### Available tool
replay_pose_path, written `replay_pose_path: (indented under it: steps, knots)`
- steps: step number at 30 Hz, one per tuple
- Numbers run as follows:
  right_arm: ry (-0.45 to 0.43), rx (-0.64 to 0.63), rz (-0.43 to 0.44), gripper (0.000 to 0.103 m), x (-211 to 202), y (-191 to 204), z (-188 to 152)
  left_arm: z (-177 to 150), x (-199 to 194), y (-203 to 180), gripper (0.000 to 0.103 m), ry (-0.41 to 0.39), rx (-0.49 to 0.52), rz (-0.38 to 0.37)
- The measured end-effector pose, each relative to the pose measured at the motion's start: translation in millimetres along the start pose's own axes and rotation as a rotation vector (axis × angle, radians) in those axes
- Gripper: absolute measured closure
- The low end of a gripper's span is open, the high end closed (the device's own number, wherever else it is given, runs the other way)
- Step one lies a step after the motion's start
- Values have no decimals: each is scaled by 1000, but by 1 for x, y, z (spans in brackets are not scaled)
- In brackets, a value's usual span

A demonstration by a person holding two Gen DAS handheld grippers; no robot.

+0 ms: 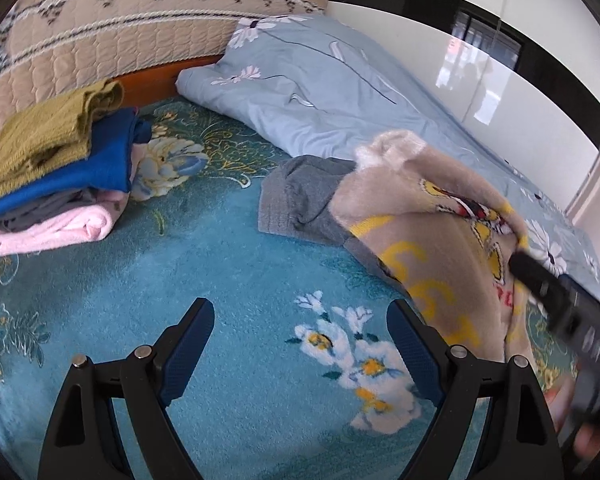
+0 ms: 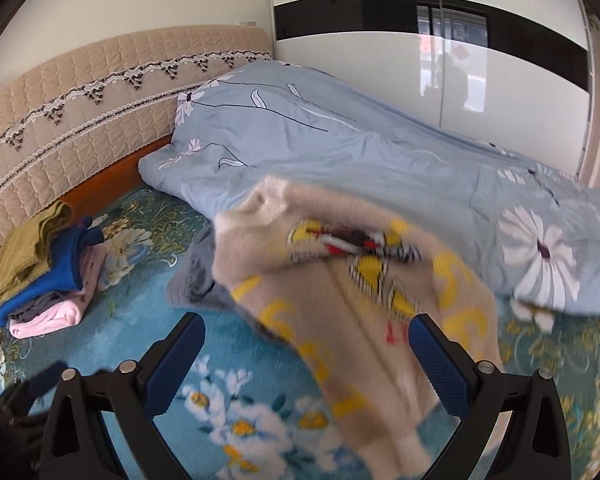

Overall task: Fold clothes
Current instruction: 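Grasp the beige sweater's sleeve cuff with the right gripper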

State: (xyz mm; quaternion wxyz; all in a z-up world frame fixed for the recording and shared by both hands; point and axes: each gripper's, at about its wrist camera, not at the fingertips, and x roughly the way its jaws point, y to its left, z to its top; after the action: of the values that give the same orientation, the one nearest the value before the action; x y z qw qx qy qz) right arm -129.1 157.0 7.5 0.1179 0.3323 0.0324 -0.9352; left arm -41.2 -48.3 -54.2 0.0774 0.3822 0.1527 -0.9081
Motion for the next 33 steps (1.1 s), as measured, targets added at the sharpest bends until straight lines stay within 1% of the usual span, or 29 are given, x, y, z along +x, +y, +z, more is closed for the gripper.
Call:
replay_pose_path:
  steps: [3,7,11,13,16,18,19,21,22,23,24,25,26,27,29,31,33]
  knots:
    - [22,-80,-25,0,25,6,32,1,8,11,14,12,-71,-11]
    - [99,-102,-60,0,72,4,64,-3,25,19,14,53,-124,-11]
    - [172,-151,-133,0,121,4,83,-6,37,26,14,79,-158,-17]
    - [203,-223,-168,0,141,12,86,-9,42,28,14,93,-169,-21]
    - [263,-339,-237,3,170,22,86,-11,52,31,14,121,-183,-24]
    - [294,-369,-284,14,185,22,85,-12,57,33,14,134,-190,-25]
    - [309,-373,-309,18,191,21,85,-12,58,33,14,138,-191,-24]
    - [338,-342,-342,34,202,16,84,-13,60,36,14,140,-199,-27]
    - [350,-327,-353,37,206,14,83,-13,60,37,14,141,-204,-29]
    - [356,-319,-365,43,207,13,83,-13,61,37,14,145,-208,-30]
    - [362,-312,-377,53,208,13,82,-14,63,38,14,150,-210,-31]
    - [369,-304,-389,59,209,12,82,-14,64,38,14,156,-210,-30]
    - [374,-297,-400,67,209,12,81,-15,64,38,14,159,-209,-29]
    - [375,-288,-406,73,207,11,82,-15,65,38,14,162,-207,-28]
    - [370,-236,-397,79,199,1,85,-16,66,38,14,168,-203,-25]
    - [357,-186,-382,81,189,-6,88,-17,65,39,14,173,-202,-24]
    - [325,-155,-370,83,174,-10,91,-18,63,39,14,176,-198,-20]
